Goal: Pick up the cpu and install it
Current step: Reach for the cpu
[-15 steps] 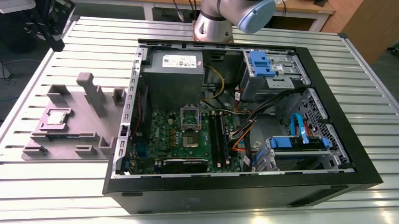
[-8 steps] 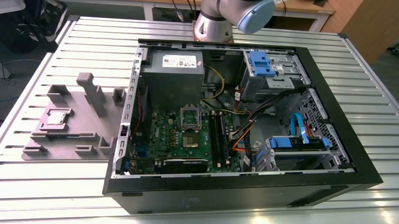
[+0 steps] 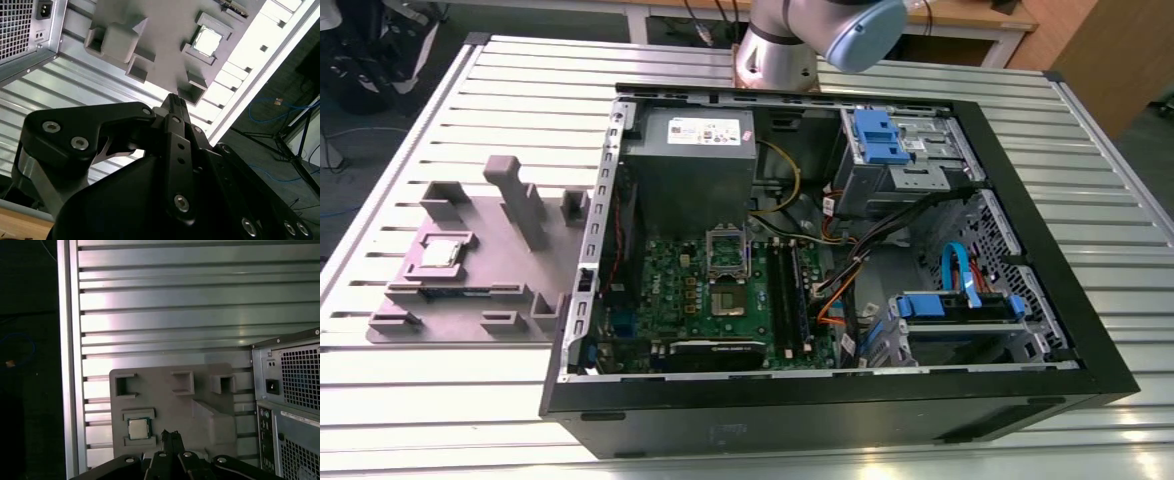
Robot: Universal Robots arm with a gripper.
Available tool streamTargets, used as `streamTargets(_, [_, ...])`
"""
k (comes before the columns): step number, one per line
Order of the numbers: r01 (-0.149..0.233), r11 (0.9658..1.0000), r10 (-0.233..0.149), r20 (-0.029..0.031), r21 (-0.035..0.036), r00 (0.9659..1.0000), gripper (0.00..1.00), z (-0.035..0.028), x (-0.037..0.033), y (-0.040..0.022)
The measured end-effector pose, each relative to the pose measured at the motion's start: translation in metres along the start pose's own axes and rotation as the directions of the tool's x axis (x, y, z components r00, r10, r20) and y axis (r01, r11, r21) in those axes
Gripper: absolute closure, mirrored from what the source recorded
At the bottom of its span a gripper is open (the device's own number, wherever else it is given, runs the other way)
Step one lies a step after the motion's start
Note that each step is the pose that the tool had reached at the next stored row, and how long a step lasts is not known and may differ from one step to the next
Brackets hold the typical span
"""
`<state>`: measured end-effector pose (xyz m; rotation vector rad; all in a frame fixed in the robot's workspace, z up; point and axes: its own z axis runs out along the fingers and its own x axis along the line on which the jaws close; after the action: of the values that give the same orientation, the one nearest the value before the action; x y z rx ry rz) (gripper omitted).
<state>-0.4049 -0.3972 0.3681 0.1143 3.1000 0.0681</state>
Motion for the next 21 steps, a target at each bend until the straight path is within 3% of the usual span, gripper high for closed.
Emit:
streamTargets(8, [0.0,1.0,0.0,0.0,0.0,1.0,0.89,0.008,0.0181,-0.0017])
streamTargets(21, [0.0,1.0,0.0,-0.0017,0.0001,1.0,0.89,0.0268,0.0387,-0.0044])
